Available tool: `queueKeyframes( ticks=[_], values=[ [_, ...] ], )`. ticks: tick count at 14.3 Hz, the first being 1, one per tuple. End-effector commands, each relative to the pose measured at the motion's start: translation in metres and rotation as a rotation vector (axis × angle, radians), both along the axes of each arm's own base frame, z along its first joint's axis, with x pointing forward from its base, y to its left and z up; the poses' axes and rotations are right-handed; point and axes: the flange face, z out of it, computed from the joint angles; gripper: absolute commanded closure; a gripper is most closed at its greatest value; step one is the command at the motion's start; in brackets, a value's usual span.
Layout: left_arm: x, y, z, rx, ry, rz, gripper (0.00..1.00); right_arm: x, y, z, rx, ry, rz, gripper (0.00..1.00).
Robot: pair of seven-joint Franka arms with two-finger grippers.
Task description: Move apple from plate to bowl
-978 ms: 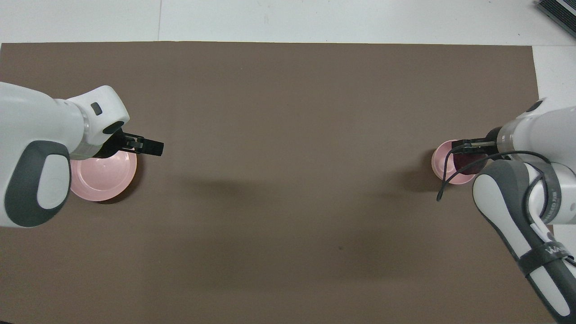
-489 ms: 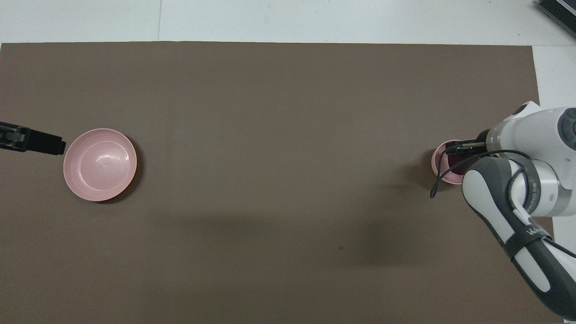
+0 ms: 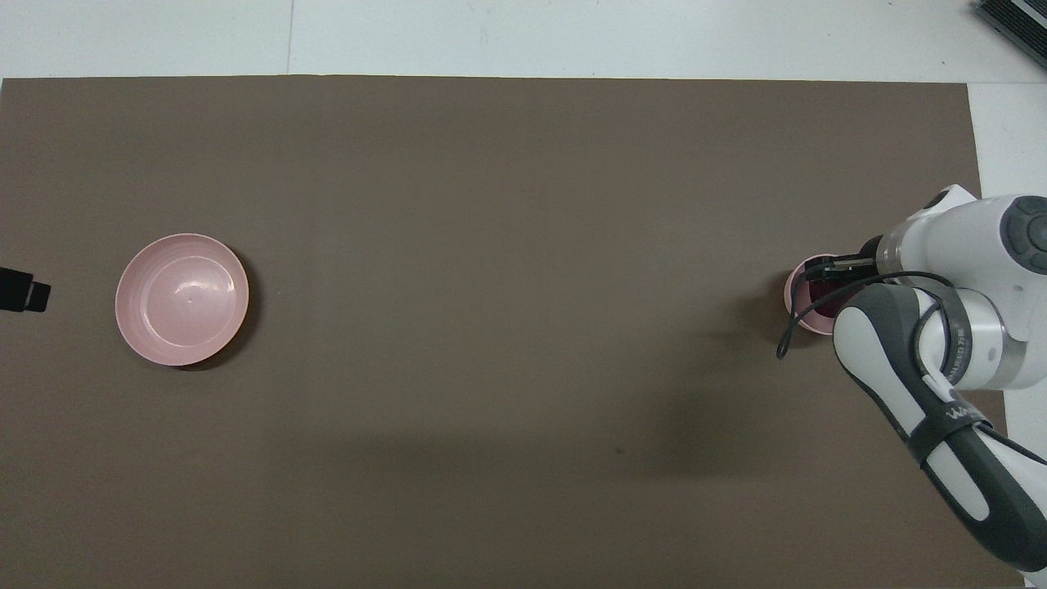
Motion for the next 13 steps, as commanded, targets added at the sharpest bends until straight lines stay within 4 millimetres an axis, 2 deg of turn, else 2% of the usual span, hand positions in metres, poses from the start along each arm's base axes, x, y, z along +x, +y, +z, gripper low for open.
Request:
queueKeyframes(
  ticks=[1, 3, 7, 10, 13],
  values=[
    [-0.010, -0.002, 0.007, -0.001, 0.008, 0.027, 0.00, 0.008, 0.008, 0.001, 0.010, -0.022, -0.030, 1.00],
    [-0.010, -0.004, 0.007, 0.000, 0.008, 0.024, 0.00, 0.009, 0.008, -0.007, 0.009, -0.011, -0.030, 1.00],
    [-0.010, -0.002, 0.004, 0.003, 0.025, 0.029, 0.00, 0.010, 0.008, -0.006, 0.008, -0.018, -0.022, 1.00],
    [-0.009, 0.004, 0.004, 0.018, 0.018, 0.055, 0.00, 0.011, 0.007, -0.015, 0.009, -0.005, -0.033, 1.00],
    [-0.007, 0.007, 0.001, 0.020, 0.020, 0.066, 0.00, 0.012, 0.007, -0.016, 0.007, -0.020, -0.024, 1.00]
  ],
)
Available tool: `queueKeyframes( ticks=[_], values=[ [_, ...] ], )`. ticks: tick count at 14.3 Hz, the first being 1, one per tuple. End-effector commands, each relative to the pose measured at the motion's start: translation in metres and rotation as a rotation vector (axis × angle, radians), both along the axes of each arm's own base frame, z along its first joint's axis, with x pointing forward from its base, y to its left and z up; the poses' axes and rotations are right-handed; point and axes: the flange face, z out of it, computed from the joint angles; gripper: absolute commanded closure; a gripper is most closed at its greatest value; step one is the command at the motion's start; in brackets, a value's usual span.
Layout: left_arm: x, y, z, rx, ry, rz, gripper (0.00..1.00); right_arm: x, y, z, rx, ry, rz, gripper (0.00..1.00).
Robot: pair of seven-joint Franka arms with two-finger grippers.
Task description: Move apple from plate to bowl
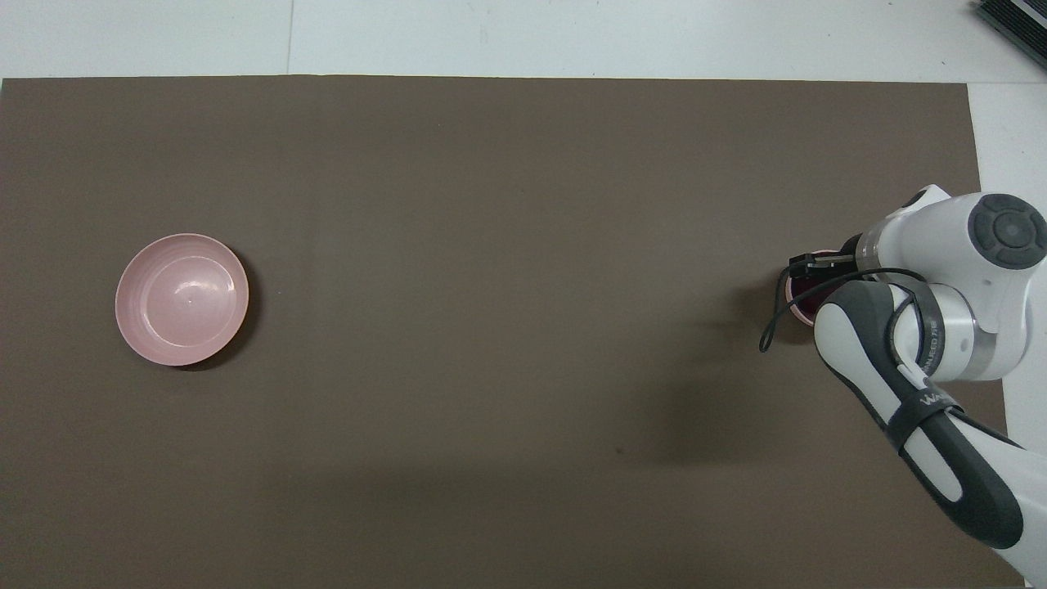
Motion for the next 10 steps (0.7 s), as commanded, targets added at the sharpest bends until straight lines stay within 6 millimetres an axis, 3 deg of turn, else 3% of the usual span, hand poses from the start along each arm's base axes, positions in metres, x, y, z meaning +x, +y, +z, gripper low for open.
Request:
queueKeyframes(
  ticks=[1, 4, 5, 7, 10],
  values=[
    [-0.002, 0.004, -0.005, 0.012, 0.013, 0.026, 0.00, 0.006, -0.001, -0.001, 0.005, -0.022, -0.010, 1.00],
    [-0.003, 0.004, -0.005, 0.012, 0.016, 0.028, 0.00, 0.007, -0.003, 0.001, 0.004, -0.017, -0.012, 0.75],
    [-0.004, 0.004, -0.005, 0.012, 0.016, 0.028, 0.00, 0.007, -0.006, 0.003, 0.004, -0.013, -0.017, 0.57],
    [-0.004, 0.006, -0.007, 0.022, 0.022, 0.033, 0.00, 0.004, -0.008, 0.014, 0.005, 0.018, -0.020, 0.32],
    [-0.005, 0.003, -0.006, 0.038, 0.017, 0.027, 0.00, 0.001, -0.010, 0.036, 0.008, 0.046, -0.022, 0.13]
  ],
)
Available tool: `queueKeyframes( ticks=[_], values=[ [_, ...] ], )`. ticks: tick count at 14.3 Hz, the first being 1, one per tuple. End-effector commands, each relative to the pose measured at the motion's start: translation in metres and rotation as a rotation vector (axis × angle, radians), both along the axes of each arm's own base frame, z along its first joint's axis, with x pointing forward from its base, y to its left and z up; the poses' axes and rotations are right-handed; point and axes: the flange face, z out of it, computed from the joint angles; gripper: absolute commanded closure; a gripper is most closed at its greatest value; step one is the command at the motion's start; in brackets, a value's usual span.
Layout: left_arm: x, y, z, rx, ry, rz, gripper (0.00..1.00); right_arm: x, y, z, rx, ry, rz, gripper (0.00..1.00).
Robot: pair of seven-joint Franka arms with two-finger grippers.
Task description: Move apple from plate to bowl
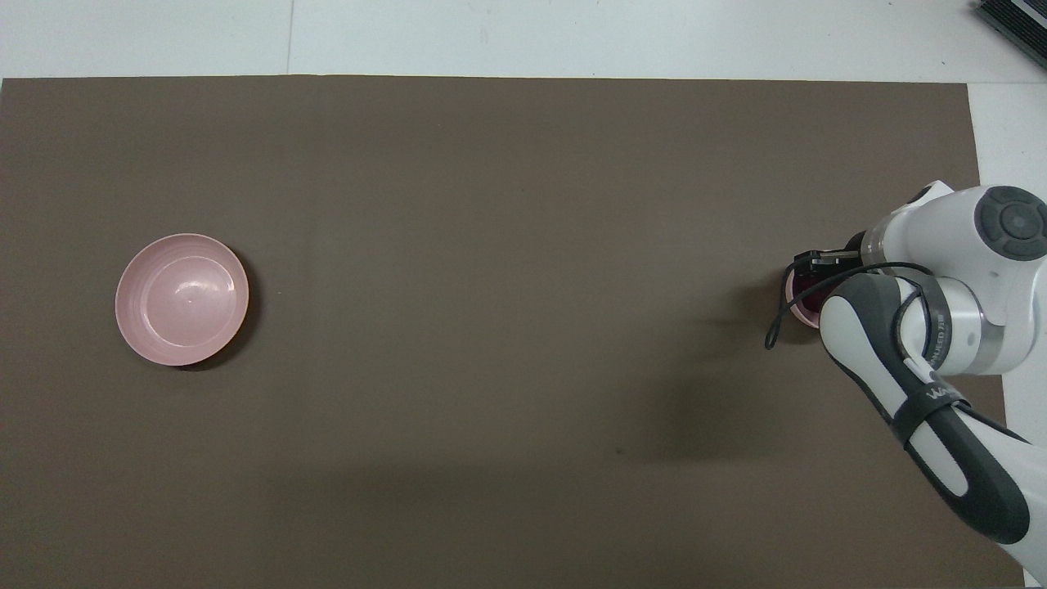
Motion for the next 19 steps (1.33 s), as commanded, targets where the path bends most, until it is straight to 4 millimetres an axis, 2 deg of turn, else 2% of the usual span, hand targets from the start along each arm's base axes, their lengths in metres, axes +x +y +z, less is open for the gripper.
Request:
queueKeyframes(
  ticks=[1, 2, 7, 9, 12, 14, 15, 16, 19],
  values=[
    [-0.007, 0.001, -0.001, 0.021, 0.006, 0.012, 0.00, -0.003, -0.003, 0.023, 0.009, 0.008, -0.008, 0.03],
    [-0.006, 0.001, -0.001, 0.021, 0.004, 0.010, 0.00, -0.003, -0.003, 0.024, 0.009, 0.005, -0.005, 0.00],
    [-0.010, 0.004, 0.004, 0.009, -0.005, 0.017, 0.00, -0.002, -0.002, 0.025, 0.009, 0.000, -0.003, 0.00],
    [-0.014, 0.004, 0.008, 0.009, -0.012, 0.017, 0.00, 0.001, -0.001, 0.035, 0.006, -0.020, -0.002, 0.00],
    [-0.016, 0.003, 0.010, 0.008, -0.016, 0.014, 0.00, 0.001, 0.006, 0.082, 0.004, -0.097, 0.011, 0.00],
    [-0.015, 0.004, 0.010, 0.008, -0.019, 0.020, 0.00, -0.008, 0.011, 0.110, 0.007, -0.117, 0.011, 0.00],
    [-0.015, 0.004, 0.011, 0.005, -0.022, 0.018, 0.00, -0.014, 0.021, 0.124, 0.008, -0.115, 0.027, 0.00],
    [-0.014, 0.004, 0.011, -0.001, -0.025, 0.010, 0.00, -0.022, 0.029, 0.144, 0.004, -0.115, 0.043, 0.00],
    [-0.012, 0.004, 0.012, -0.004, -0.048, 0.006, 0.00, -0.038, 0.025, 0.214, 0.003, -0.049, 0.033, 0.00]
  ],
)
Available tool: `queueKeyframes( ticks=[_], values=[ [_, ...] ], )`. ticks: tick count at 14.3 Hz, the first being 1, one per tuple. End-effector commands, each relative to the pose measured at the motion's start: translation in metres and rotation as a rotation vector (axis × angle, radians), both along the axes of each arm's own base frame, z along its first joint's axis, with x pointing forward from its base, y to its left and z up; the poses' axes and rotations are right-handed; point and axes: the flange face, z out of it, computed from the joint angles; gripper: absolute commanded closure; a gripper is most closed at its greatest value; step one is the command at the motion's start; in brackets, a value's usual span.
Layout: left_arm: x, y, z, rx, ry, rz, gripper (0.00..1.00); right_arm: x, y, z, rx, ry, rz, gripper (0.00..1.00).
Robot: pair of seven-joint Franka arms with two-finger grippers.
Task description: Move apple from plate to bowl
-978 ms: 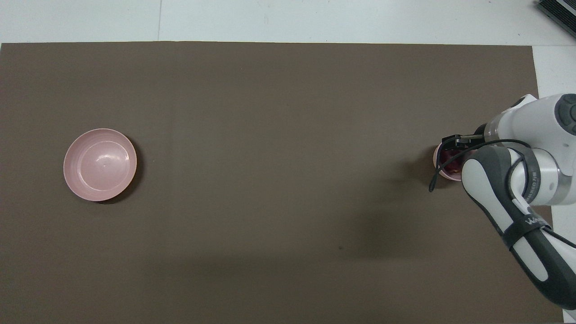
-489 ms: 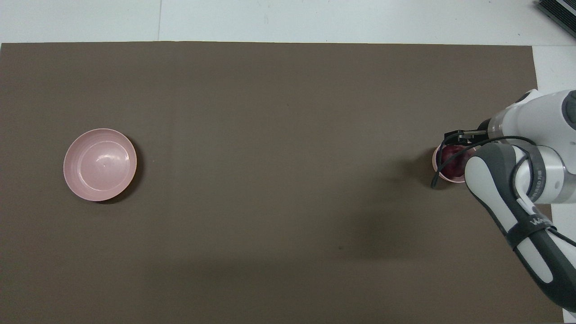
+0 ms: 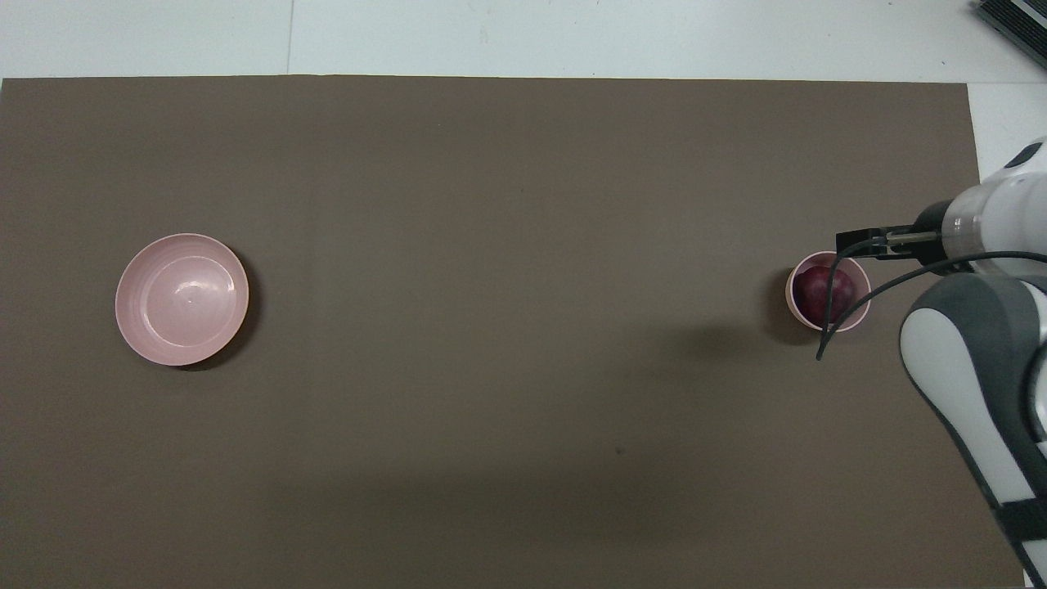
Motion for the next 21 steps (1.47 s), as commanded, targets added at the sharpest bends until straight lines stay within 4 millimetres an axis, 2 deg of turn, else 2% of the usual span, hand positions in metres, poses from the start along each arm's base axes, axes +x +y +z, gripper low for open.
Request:
queueKeyframes(
  ticks=[1, 2, 4, 6, 8, 12, 14, 15, 21],
  values=[
    [-0.002, 0.002, -0.001, -0.004, -0.014, 0.001, 0.00, -0.014, -0.008, 0.065, -0.003, 0.054, -0.014, 0.00],
    [0.002, 0.002, -0.004, -0.005, -0.010, 0.001, 0.00, -0.018, -0.012, 0.085, -0.003, 0.070, -0.015, 0.00],
    [0.008, 0.001, -0.011, -0.016, 0.001, -0.001, 0.00, -0.024, -0.018, 0.110, 0.002, 0.082, -0.003, 0.00],
    [0.019, 0.002, -0.020, -0.014, 0.003, -0.006, 0.00, -0.039, -0.019, 0.146, 0.005, 0.080, -0.008, 0.00],
    [0.026, 0.001, -0.023, -0.016, -0.020, -0.011, 0.00, -0.048, -0.020, 0.164, 0.008, 0.077, -0.012, 0.00],
    [0.024, 0.003, -0.028, -0.008, -0.005, -0.030, 0.00, -0.064, -0.021, 0.180, 0.008, 0.053, -0.012, 0.00],
    [0.021, 0.005, -0.032, -0.001, 0.013, -0.061, 0.00, -0.078, -0.019, 0.173, 0.014, 0.109, 0.021, 0.00],
    [0.021, 0.006, -0.032, -0.001, 0.014, -0.059, 0.00, -0.080, -0.013, 0.169, 0.014, 0.126, 0.061, 0.00],
    [0.022, 0.007, -0.033, -0.003, 0.013, -0.038, 0.00, -0.083, -0.008, 0.167, 0.050, 0.154, 0.071, 0.00]
  ],
)
